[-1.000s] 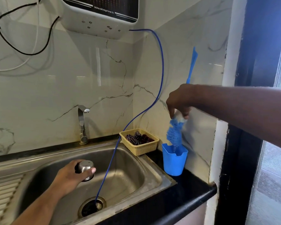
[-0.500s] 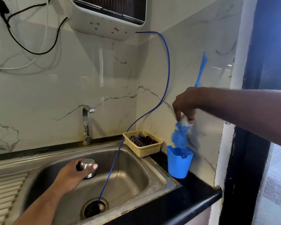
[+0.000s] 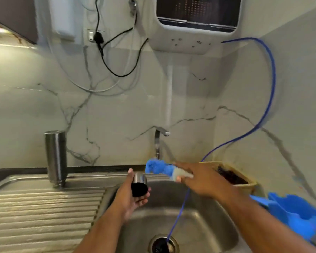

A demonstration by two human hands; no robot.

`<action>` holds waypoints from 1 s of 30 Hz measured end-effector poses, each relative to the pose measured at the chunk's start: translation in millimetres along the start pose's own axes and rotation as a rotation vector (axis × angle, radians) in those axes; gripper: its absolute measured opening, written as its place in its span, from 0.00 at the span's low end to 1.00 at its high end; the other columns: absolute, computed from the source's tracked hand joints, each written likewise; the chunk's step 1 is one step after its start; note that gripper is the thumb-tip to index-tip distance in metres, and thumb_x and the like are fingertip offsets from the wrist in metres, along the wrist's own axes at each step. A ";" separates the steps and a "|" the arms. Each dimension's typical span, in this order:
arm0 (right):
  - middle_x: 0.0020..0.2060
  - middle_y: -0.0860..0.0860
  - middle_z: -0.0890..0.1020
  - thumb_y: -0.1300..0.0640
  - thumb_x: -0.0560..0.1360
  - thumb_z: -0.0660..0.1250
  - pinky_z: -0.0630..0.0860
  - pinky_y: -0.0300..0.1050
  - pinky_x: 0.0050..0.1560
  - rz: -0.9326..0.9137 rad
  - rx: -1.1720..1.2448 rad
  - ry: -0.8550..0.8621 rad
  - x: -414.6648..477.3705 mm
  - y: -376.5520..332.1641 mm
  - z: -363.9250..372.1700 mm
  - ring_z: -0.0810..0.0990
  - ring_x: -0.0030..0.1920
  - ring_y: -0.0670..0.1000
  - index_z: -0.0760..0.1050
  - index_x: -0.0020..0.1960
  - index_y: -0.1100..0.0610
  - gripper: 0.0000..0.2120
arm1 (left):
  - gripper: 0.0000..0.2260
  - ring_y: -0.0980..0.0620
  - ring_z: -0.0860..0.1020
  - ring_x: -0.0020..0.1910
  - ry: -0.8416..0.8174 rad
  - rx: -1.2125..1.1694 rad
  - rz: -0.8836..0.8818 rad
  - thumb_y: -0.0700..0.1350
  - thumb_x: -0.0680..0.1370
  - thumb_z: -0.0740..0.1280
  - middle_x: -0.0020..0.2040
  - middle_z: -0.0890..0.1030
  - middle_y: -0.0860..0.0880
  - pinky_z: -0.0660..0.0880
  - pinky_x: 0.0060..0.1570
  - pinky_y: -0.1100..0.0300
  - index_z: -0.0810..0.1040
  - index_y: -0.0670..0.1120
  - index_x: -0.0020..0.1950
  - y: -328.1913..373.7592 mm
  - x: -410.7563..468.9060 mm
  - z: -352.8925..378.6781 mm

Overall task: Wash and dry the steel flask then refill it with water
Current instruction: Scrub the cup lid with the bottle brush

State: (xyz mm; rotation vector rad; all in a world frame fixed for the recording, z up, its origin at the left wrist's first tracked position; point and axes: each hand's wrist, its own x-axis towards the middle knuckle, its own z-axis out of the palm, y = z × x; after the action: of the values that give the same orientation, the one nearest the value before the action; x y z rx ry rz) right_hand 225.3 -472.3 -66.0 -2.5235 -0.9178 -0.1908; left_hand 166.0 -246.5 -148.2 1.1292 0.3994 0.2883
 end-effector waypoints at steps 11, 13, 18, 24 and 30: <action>0.63 0.34 0.80 0.38 0.77 0.68 0.75 0.46 0.65 -0.044 0.312 -0.028 47.2 25.9 84.4 0.77 0.61 0.36 0.64 0.68 0.21 0.24 | 0.23 0.40 0.81 0.47 0.134 -0.076 0.014 0.56 0.86 0.55 0.51 0.85 0.34 0.78 0.47 0.49 0.78 0.39 0.62 0.3 31.2 -8.1; 0.65 0.33 0.78 0.36 0.76 0.66 0.75 0.47 0.67 -0.008 0.347 0.002 45.9 30.1 91.7 0.76 0.63 0.36 0.64 0.67 0.19 0.23 | 0.24 0.39 0.81 0.50 0.153 -0.129 -0.005 0.57 0.84 0.58 0.53 0.84 0.33 0.79 0.48 0.49 0.76 0.38 0.65 -0.4 34.3 -9.3; 0.66 0.32 0.77 0.40 0.78 0.69 0.72 0.43 0.69 -0.007 0.439 -0.003 39.6 29.7 94.0 0.75 0.64 0.34 0.66 0.69 0.23 0.23 | 0.19 0.38 0.82 0.56 0.144 -0.222 0.044 0.54 0.82 0.64 0.53 0.84 0.34 0.78 0.58 0.45 0.77 0.38 0.60 2.0 31.9 -7.0; 0.67 0.32 0.76 0.40 0.78 0.68 0.73 0.44 0.69 -0.020 0.435 0.016 37.3 28.8 94.2 0.74 0.65 0.35 0.64 0.69 0.21 0.24 | 0.20 0.38 0.81 0.59 0.066 -0.265 0.053 0.53 0.85 0.57 0.54 0.85 0.35 0.77 0.58 0.46 0.77 0.39 0.63 0.6 30.0 -4.0; 0.68 0.34 0.76 0.38 0.77 0.67 0.73 0.48 0.70 -0.008 0.411 0.051 38.9 30.8 93.7 0.74 0.66 0.37 0.62 0.70 0.21 0.25 | 0.16 0.37 0.81 0.60 0.004 -0.270 0.049 0.47 0.85 0.57 0.55 0.84 0.35 0.76 0.63 0.44 0.75 0.37 0.65 0.7 28.2 -4.2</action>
State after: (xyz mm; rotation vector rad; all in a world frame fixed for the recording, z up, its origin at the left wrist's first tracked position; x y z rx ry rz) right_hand 272.9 -428.4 -150.0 -2.1271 -0.8490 -0.0602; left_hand 189.3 -231.0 -153.8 0.8740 0.3261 0.3760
